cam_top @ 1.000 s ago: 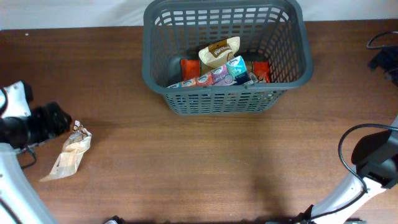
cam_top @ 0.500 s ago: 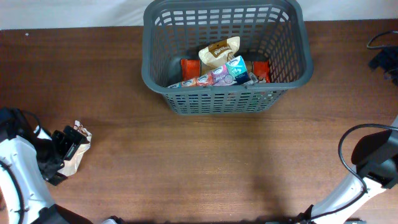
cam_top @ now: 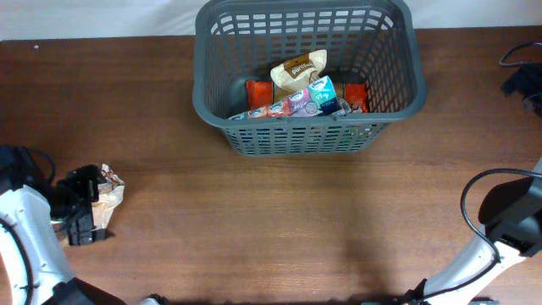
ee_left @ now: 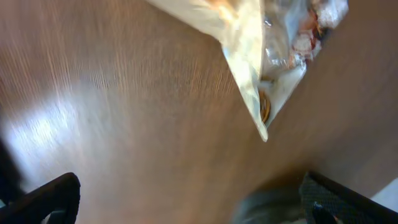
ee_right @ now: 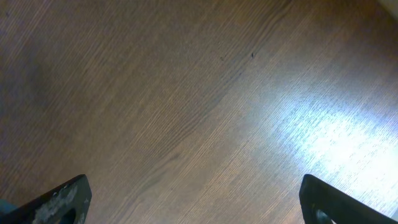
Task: Pack container
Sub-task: 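Lower the left gripper onto the brown Tree bread bag and grasp it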
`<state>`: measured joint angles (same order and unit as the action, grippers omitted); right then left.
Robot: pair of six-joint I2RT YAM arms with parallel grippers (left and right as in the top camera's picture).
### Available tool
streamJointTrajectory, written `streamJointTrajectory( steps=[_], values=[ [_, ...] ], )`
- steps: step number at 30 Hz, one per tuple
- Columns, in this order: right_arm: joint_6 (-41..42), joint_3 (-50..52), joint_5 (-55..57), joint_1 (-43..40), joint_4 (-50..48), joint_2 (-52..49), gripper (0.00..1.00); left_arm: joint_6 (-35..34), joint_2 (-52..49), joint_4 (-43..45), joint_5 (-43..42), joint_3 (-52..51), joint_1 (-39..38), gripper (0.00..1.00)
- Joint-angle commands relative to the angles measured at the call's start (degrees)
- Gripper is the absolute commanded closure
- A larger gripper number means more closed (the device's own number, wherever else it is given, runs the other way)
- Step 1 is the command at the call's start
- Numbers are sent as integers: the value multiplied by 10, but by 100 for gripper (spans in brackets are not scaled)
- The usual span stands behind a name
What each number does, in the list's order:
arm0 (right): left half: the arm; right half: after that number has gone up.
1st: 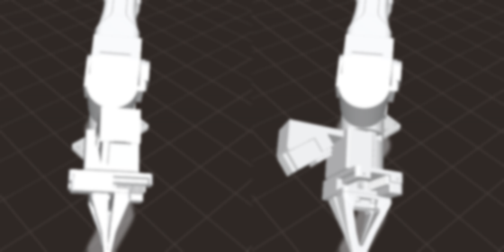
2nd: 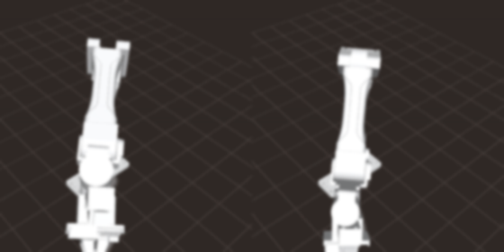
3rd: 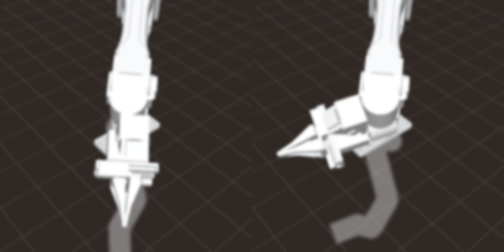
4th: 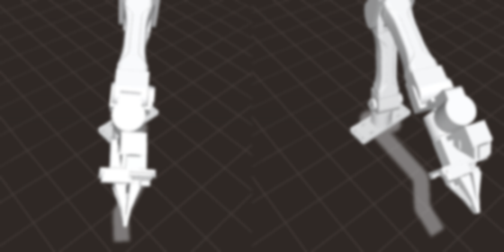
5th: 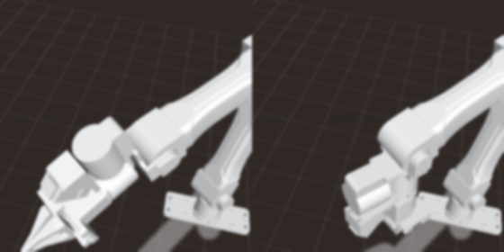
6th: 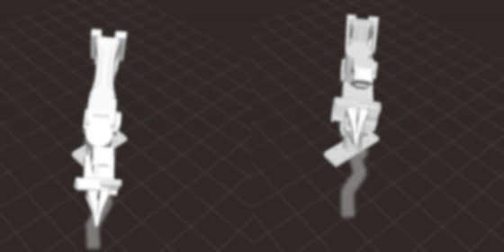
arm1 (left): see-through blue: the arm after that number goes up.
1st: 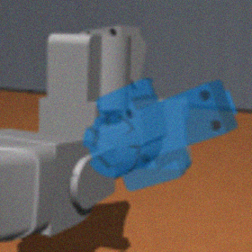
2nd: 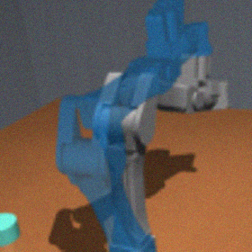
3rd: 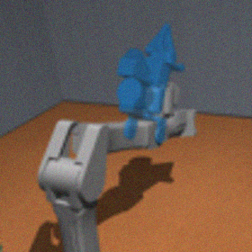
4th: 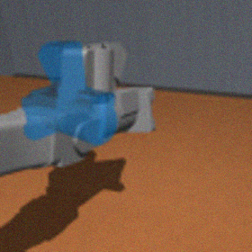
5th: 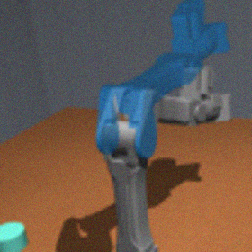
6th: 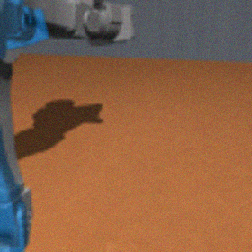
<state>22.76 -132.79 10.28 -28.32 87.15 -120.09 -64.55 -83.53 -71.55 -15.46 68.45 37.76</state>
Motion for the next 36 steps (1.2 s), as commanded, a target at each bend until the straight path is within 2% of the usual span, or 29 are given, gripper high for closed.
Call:
streamJointTrajectory(
  steps=[1, 5, 10, 16, 22, 30, 36],
  values=[
    [7, 5, 9, -2, 0, 7, 1, -229, -1, 0, 9, -7, 4, 1],
    [7, 5, 9, -2, 0, 7, 1, -356, -1, -4, 78, -11, 4, 1],
    [7, 5, 9, -2, 0, 7, 1, -413, -1, -4, 162, -11, 5, 1],
    [7, 5, 9, -2, 0, 7, 1, -416, -2, 16, 221, -12, 19, 0],
    [7, 5, 9, -2, 0, 7, 1, -415, -28, 48, 208, -31, 33, 0],
    [7, 5, 9, -2, 0, 7, 1, -402, -111, 125, 167, -50, 33, 0],
    [7, 5, 9, -2, 0, 7, 1, -391, -143, 174, 173, -50, 25, 0]
  ],
)
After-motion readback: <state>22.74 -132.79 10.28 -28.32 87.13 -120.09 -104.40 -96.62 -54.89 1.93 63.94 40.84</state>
